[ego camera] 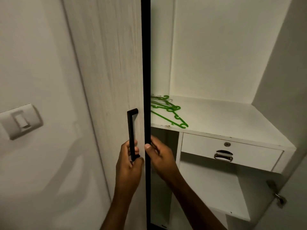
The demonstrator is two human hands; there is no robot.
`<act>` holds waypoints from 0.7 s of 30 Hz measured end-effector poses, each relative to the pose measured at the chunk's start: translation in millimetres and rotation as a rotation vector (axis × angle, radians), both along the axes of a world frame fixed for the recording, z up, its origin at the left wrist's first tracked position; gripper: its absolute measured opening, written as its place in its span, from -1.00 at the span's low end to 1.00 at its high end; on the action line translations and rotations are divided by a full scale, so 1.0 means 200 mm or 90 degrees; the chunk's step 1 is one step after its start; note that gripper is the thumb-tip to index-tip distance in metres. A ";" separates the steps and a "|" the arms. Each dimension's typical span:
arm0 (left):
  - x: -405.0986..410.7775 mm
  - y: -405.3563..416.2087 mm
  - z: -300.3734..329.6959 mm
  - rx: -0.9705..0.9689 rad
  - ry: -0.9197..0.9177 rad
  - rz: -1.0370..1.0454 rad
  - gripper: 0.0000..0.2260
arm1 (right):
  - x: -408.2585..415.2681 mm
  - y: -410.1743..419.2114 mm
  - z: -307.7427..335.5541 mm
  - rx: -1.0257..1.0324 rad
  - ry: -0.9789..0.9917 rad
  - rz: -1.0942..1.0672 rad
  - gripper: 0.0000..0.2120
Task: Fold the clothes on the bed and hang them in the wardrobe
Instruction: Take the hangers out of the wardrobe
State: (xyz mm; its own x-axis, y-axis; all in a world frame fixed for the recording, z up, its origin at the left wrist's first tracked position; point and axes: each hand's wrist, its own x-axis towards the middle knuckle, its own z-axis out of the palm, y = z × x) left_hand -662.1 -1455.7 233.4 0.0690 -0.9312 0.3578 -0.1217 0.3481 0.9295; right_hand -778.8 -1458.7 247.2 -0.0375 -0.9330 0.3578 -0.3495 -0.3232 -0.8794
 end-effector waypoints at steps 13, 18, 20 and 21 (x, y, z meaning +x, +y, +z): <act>0.35 0.30 -0.06 0.005 0.123 0.314 -0.56 | 0.42 0.15 -0.08 -0.009 0.046 0.339 -0.34; 0.36 0.42 -0.06 -0.072 0.115 0.437 -0.61 | 0.58 0.11 -0.01 0.033 0.170 0.440 -0.25; 0.38 0.44 -0.05 -0.106 0.092 0.472 -0.58 | 0.63 0.07 0.04 0.030 0.233 0.483 -0.25; 0.38 0.44 -0.05 -0.116 0.082 0.486 -0.57 | 0.65 0.06 0.06 0.022 0.263 0.498 -0.26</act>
